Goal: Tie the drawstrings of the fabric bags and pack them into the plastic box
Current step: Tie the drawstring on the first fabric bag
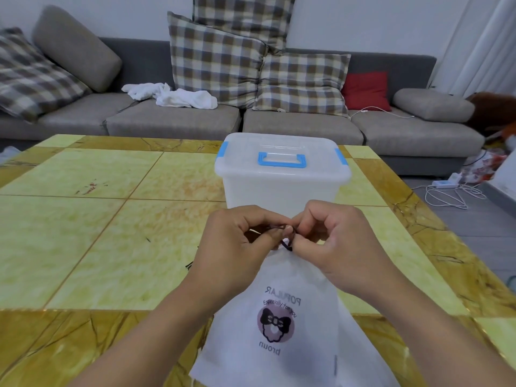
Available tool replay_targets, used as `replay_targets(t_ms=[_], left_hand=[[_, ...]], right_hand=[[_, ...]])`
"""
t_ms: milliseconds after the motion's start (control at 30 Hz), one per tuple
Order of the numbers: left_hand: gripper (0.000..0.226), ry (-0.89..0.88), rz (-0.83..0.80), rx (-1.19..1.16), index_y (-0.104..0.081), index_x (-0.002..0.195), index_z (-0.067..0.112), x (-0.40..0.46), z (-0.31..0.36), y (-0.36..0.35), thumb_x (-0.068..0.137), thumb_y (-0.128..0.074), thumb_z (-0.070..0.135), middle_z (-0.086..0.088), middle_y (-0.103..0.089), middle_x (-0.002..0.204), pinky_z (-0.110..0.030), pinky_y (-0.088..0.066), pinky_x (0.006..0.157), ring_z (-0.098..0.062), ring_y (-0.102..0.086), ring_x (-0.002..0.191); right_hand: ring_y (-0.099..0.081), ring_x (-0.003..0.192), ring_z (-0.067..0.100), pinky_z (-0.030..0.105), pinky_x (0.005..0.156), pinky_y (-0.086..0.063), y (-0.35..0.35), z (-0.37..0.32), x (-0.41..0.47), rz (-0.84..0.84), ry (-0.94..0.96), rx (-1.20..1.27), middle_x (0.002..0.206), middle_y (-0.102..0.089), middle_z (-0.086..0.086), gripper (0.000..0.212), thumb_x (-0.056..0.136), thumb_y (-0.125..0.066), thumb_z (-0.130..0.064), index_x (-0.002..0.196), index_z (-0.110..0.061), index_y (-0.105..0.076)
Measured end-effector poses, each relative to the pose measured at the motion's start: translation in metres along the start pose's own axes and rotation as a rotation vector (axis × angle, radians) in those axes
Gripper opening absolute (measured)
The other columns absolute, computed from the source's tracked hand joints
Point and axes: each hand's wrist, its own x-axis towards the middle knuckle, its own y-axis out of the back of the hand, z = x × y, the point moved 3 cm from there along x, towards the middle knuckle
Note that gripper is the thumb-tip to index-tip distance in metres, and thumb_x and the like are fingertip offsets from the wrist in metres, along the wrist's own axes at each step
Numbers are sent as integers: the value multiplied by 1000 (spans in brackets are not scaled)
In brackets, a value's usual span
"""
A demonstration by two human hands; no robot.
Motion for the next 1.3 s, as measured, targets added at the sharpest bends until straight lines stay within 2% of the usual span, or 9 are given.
replay_targets(t_ms=[100,233,300,433,633,767,900,1167,1300], left_hand=[[18,-20,-10,-20,-81,88,17,0,2,-2,85,-75,0,9,-76,78,-15,-53,65,-6,-71,71],[18,-20,0,-78,-80,85,16,-1,6,-2,85,-73,-1,8,-76,75,-13,-51,65,-4,-69,67],[20,-17,13,-115,-79,83,19,-1,7,0,85,-73,0,6,-76,73,-16,-52,64,-6,-68,65],[25,8,-7,-162,-78,80,23,-1,5,0,84,-73,-1,3,-76,72,-17,-53,64,-9,-68,63],[13,40,-23,-301,-79,84,14,-2,4,-2,82,-73,3,-7,-78,79,-28,-59,72,-26,-75,74],[9,45,-34,-298,-79,85,9,-3,3,2,81,-73,4,-8,-77,78,-28,-60,70,-26,-74,71],[9,59,-60,-264,-79,85,7,-3,0,4,83,-73,1,-7,-76,73,-22,-56,65,-17,-69,62],[8,64,-65,-244,-79,87,9,-2,-1,1,81,-74,5,-7,-76,72,-23,-55,65,-15,-68,61],[15,55,-63,-214,-79,84,15,-2,-1,0,82,-74,1,-2,-77,74,-23,-56,65,-13,-69,62]], right_hand=[[-66,61,21,33,52,-47,-1,-2,-1,59,43,-6,69,-73,2,24,73,-72,3,62,-4,-52],[-63,63,39,33,54,-46,-5,3,2,83,-54,180,70,-71,16,20,66,-68,-3,60,-5,-49],[-60,61,34,31,56,-48,-1,5,4,19,-184,339,75,-70,26,25,69,-76,3,63,-6,-53],[-66,67,22,23,58,-53,2,4,-2,-253,-406,721,77,-68,18,20,75,-71,2,69,-8,-56],[-68,62,20,25,58,-57,2,11,-1,-292,-512,858,73,-71,12,25,54,-90,-8,66,-9,-68],[-68,66,20,26,64,-53,4,15,0,-285,-492,772,77,-72,14,18,61,-85,0,70,-10,-72],[-68,82,22,27,73,-52,9,14,1,-328,-416,544,89,-74,14,35,62,-91,-13,94,-14,-78],[-62,91,16,21,81,-52,12,19,0,-367,-469,665,101,-71,14,28,84,-68,-16,107,-3,-77],[-55,97,24,37,89,-40,15,22,0,-422,-478,508,99,-69,11,29,84,-78,-26,104,-5,-77]])
